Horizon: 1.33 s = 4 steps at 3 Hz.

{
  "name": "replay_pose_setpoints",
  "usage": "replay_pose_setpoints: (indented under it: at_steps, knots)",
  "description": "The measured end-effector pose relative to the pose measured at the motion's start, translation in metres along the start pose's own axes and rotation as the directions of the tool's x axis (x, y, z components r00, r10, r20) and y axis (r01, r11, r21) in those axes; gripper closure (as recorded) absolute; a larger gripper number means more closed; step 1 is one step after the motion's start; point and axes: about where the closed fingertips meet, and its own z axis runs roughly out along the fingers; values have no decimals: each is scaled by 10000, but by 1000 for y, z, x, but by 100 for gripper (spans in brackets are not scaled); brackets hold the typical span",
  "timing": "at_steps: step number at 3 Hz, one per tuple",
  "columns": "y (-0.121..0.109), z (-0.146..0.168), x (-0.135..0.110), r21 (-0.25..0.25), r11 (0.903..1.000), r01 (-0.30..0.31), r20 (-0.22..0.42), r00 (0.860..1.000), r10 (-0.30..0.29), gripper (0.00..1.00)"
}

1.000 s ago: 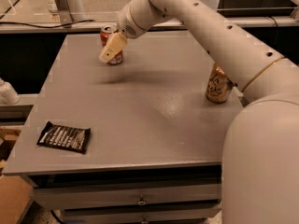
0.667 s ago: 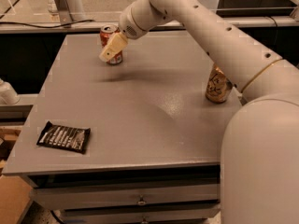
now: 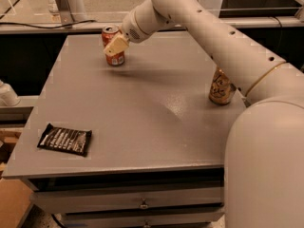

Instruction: Move coke can near orange can

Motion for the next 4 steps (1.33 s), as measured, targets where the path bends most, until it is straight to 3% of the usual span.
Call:
replay_pose_setpoints:
  at_steps: [2,3,4]
  knots:
    - [1,1,3,-11,9997,-259,97,9996,259,87]
    - [3,-10,5,69,9993,-355,192,9992,354,100]
    - [7,-42,6,336,9986,-412,448,9982,397,100]
